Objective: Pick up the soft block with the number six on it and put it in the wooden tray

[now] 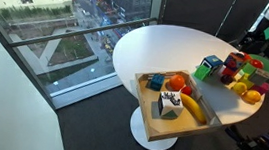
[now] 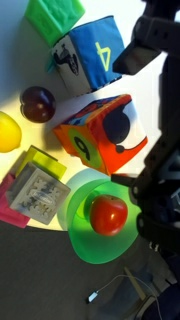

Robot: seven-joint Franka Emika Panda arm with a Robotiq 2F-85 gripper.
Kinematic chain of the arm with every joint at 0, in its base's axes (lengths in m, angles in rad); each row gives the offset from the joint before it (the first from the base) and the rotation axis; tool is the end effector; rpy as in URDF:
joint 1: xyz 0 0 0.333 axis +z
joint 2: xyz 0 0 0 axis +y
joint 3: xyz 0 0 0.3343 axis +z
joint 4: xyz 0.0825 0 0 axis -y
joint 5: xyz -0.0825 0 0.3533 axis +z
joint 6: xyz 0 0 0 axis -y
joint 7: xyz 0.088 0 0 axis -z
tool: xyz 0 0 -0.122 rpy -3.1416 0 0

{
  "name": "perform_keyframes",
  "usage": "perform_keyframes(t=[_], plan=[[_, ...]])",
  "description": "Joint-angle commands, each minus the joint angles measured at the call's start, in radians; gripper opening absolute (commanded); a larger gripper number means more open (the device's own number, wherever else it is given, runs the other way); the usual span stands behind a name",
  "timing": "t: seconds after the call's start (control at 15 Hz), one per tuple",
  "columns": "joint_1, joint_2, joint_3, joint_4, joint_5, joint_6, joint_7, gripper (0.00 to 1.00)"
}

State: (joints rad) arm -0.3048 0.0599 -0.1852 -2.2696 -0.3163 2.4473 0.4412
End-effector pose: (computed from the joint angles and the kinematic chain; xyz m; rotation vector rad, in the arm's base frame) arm 0.4554 -0.2460 0.3687 2.7321 -0.9944 0.1619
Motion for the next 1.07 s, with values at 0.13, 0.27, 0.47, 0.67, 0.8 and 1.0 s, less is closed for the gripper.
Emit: perform_keyframes(t=[0.13, 0.27, 0.47, 0.67, 0.8, 1.0], plan=[[0.033, 0.113, -0.042, 0.123, 0.103, -0.024, -0.064, 1.00], [0.037, 0.141, -0.049, 0.142, 0.132, -0.023, -0.087, 1.00], [0.039, 0.174, -0.056, 0.160, 0.157, -0.016, -0.129, 1.00], [0.032, 0.195, -0.055, 0.170, 0.183, -0.012, -0.200, 1.00], [0.029, 0.202, -0.056, 0.173, 0.198, -0.011, -0.247, 1.00], [0.029, 0.210, -0.064, 0.180, 0.196, -0.013, -0.290, 1.00]])
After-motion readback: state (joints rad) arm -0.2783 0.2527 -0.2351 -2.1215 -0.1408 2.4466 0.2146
